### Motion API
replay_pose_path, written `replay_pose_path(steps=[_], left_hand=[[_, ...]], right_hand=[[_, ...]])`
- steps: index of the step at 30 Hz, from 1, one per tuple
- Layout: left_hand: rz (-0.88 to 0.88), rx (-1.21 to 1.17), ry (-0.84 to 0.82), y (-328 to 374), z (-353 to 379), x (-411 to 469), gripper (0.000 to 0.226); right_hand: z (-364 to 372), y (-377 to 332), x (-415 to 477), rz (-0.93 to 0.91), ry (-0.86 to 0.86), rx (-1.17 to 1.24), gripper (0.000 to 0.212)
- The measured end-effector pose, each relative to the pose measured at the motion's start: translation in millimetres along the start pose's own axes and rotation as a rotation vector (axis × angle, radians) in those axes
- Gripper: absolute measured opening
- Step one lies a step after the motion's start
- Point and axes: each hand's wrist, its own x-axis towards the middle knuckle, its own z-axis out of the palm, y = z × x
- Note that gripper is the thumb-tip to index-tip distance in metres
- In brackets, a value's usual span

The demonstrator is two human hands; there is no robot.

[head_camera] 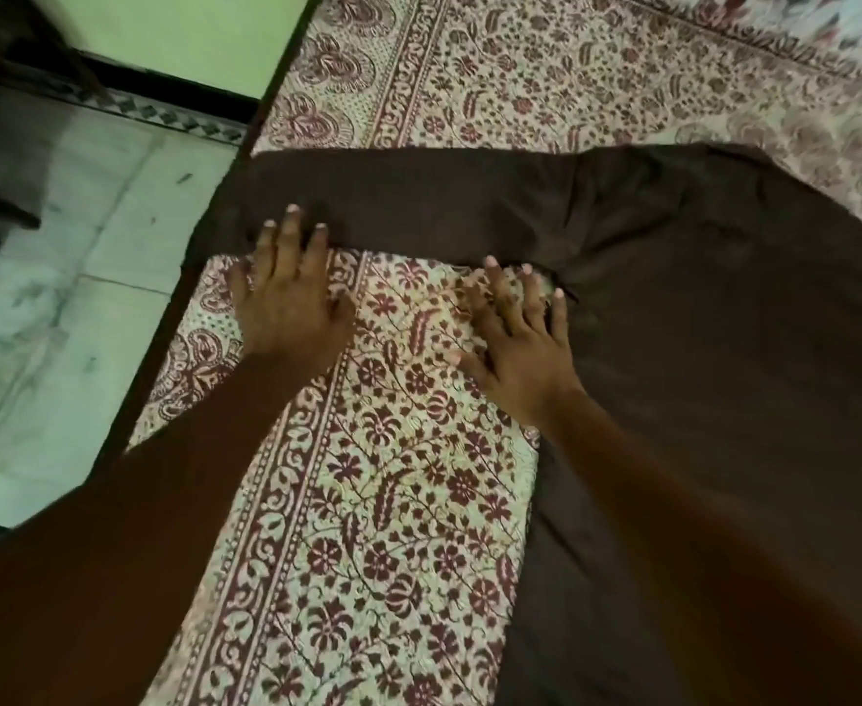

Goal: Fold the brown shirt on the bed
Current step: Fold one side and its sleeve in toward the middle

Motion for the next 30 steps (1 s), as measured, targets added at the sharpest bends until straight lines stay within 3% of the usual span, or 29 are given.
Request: replay_pose_path(steps=[3, 5, 7, 9, 12, 14, 15, 16, 19, 20, 22, 24, 26, 28, 30], left_hand=[[-0.078, -0.018, -0.010, -32.2, -0.4, 9.7, 0.081], [-0.063, -0.034, -0.002, -46.2, 1.9, 6.1, 0.083], [-0.060, -0.074, 0.010, -59.8, 2.7, 1.7, 0.083], [-0.098, -0.144, 0.010, -70.1, 3.2, -2.8, 0.082], [-0.222, -0.263, 0.017, -81.2, -1.6, -0.1, 0.081], [-0.376, -0.357, 0.010, -89.8, -6.6, 8.1, 0.076], [-0.473, -0.424, -0.018, -93.2, -9.6, 12.6, 0.073], [-0.573, -0.501, -0.049, -98.8, -14.7, 17.4, 0.073], [-0.804, -0.779, -0.162, -125.2, -10.4, 41.9, 0.083], [-0.856, -0.890, -0.209, -133.7, -5.9, 52.3, 0.093], [-0.970, -1.084, -0.276, -150.7, 6.2, 69.3, 0.107], [-1.038, -1.260, -0.236, -156.3, 8.1, 77.8, 0.091], [-1.090, -1.363, -0.122, -149.3, -14.5, 77.1, 0.059], [-1.095, -1.447, 0.015, -149.5, -16.3, 78.8, 0.028], [-1.058, -1.419, 0.200, -147.2, -16.6, 79.6, 0.019]], right_hand=[[-9.6, -16.7, 51.3, 0.130, 0.174, 0.067, 0.083], [-14.1, -29.9, 92.4, 0.336, 0.129, 0.133, 0.090], [-10.6, -53.4, 124.6, 0.412, 0.034, 0.116, 0.100], [-3.7, -87.8, 142.0, 0.300, -0.016, 0.042, 0.101], [-0.2, -141.8, 150.6, -0.080, -0.035, 0.049, 0.087], [-2.6, -162.9, 160.7, -0.287, -0.028, 0.096, 0.078], [-4.0, -166.2, 166.6, -0.296, 0.008, 0.119, 0.075], [-4.2, -168.3, 173.6, -0.222, 0.059, 0.144, 0.073], [-0.2, -172.9, 191.5, 0.253, 0.081, 0.230, 0.075], [0.8, -177.9, 194.6, 0.309, 0.069, 0.208, 0.077], [2.5, -195.3, 195.6, 0.147, 0.069, 0.135, 0.074], [1.5, -207.1, 191.4, -0.167, 0.068, 0.076, 0.065], [-0.6, -210.1, 184.5, -0.332, 0.064, 0.086, 0.060], [-1.6, -205.7, 179.2, -0.208, 0.088, 0.210, 0.058], [-0.3, -198.0, 174.1, -0.061, 0.107, 0.268, 0.058]])
